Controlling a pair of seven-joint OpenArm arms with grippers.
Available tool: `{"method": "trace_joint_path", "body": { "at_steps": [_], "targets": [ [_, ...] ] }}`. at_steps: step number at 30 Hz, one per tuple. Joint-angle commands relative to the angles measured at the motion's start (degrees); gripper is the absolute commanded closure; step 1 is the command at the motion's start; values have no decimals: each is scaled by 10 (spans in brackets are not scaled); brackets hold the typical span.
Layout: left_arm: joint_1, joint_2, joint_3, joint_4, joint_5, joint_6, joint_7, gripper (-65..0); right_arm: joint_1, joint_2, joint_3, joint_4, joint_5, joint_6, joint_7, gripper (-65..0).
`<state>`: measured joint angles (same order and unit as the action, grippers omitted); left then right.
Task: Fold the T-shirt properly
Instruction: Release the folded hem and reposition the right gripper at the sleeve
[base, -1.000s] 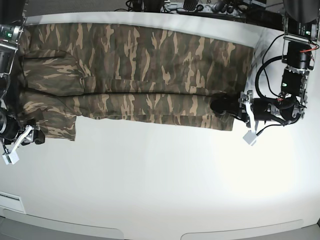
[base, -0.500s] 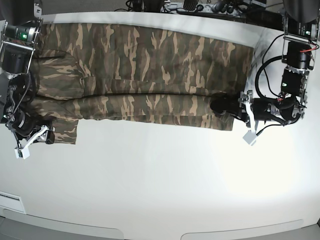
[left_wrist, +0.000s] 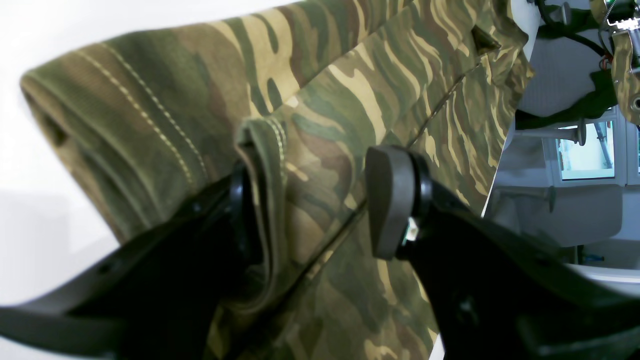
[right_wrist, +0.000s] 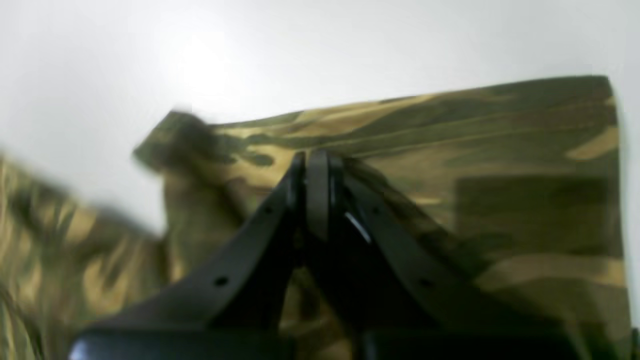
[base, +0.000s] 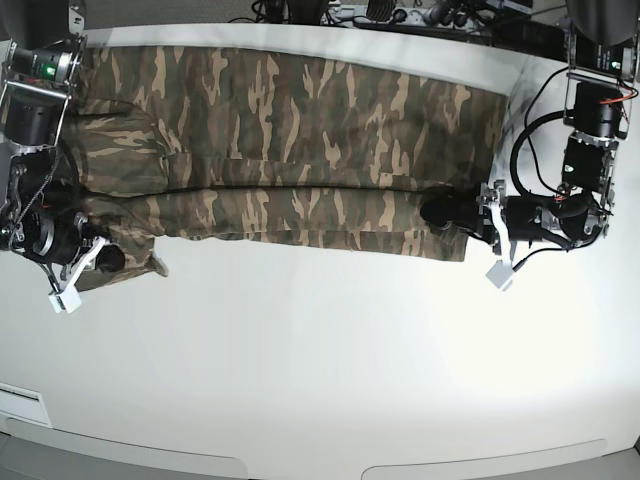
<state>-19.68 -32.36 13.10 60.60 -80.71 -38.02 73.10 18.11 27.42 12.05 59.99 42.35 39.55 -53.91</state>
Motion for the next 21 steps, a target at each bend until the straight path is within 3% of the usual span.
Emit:
{"method": "trace_joint_path", "body": {
  "at_steps": [1, 5, 6, 9, 11, 14, 21],
  "targets": [
    [2, -7, 4, 0, 41, 2, 29, -331, 17, 17, 3, 20, 11, 1, 11, 0],
    [2, -7, 4, 0, 42, 3, 28, -331, 17, 35, 3, 34, 12, 1, 12, 0],
    [2, -7, 4, 0, 41, 3, 28, -331, 17, 39, 3, 34, 12, 1, 12, -60],
    [1, -7, 4, 0, 41, 3, 28, -331, 17, 42, 3, 34, 11, 1, 11, -342],
    [2, -7, 4, 0, 41, 3, 28, -331, 15, 40, 3, 33, 11, -3, 14, -445],
    [2, -7, 4, 0, 41, 3, 27, -331, 10, 30, 3, 29, -5, -10, 19, -449],
    [2, -7, 4, 0, 41, 3, 28, -331, -17, 0, -9, 28, -151, -38, 117, -449]
  ]
}}
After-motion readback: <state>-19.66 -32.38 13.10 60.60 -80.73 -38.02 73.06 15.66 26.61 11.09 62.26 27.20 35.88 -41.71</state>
